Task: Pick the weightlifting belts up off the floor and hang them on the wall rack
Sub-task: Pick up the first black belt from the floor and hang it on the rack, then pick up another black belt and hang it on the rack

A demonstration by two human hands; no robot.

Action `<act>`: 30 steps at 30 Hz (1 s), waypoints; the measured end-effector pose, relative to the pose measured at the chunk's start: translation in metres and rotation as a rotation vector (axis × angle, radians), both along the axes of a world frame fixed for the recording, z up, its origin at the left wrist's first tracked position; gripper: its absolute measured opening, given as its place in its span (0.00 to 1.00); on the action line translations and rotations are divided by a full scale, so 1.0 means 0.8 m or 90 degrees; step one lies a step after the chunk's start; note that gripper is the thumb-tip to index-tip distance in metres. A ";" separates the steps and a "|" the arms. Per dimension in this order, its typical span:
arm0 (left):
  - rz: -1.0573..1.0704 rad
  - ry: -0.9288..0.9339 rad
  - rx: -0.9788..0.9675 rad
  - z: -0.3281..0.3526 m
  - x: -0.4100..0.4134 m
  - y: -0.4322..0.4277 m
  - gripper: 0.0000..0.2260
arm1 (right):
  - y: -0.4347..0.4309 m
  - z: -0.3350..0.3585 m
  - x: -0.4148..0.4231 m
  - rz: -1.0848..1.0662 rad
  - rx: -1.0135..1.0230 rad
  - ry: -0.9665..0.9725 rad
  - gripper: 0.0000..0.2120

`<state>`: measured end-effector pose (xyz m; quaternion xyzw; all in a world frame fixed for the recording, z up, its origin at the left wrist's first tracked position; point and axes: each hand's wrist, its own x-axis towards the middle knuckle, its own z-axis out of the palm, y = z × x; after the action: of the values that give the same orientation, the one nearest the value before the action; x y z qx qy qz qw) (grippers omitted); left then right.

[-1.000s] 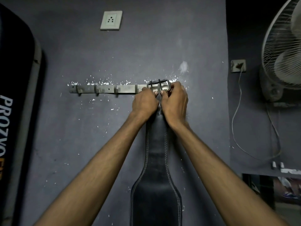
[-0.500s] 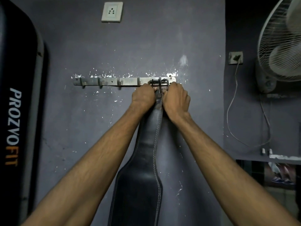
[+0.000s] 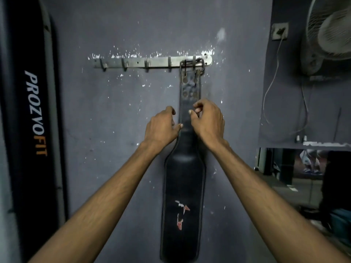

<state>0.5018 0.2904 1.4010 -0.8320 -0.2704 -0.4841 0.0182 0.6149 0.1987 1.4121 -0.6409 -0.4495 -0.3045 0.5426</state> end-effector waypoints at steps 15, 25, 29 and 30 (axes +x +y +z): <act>-0.149 0.238 -0.384 -0.490 -0.110 -0.030 0.13 | -0.056 -0.479 -0.046 0.055 -0.247 0.268 0.01; -0.058 0.374 -0.690 -0.899 -0.148 -0.098 0.11 | -0.137 -0.911 -0.062 0.075 -0.459 0.480 0.03; -0.027 0.434 -0.802 -1.066 -0.170 -0.140 0.13 | -0.182 -1.089 -0.090 0.053 -0.551 0.579 0.05; -0.024 0.443 -0.826 -1.107 -0.175 -0.152 0.14 | -0.194 -1.133 -0.098 0.047 -0.571 0.607 0.07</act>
<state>0.3617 0.1687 0.5150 -0.7854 -0.4665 0.0652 -0.4016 0.5368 0.0431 0.5057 -0.8537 -0.2651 0.2489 0.3728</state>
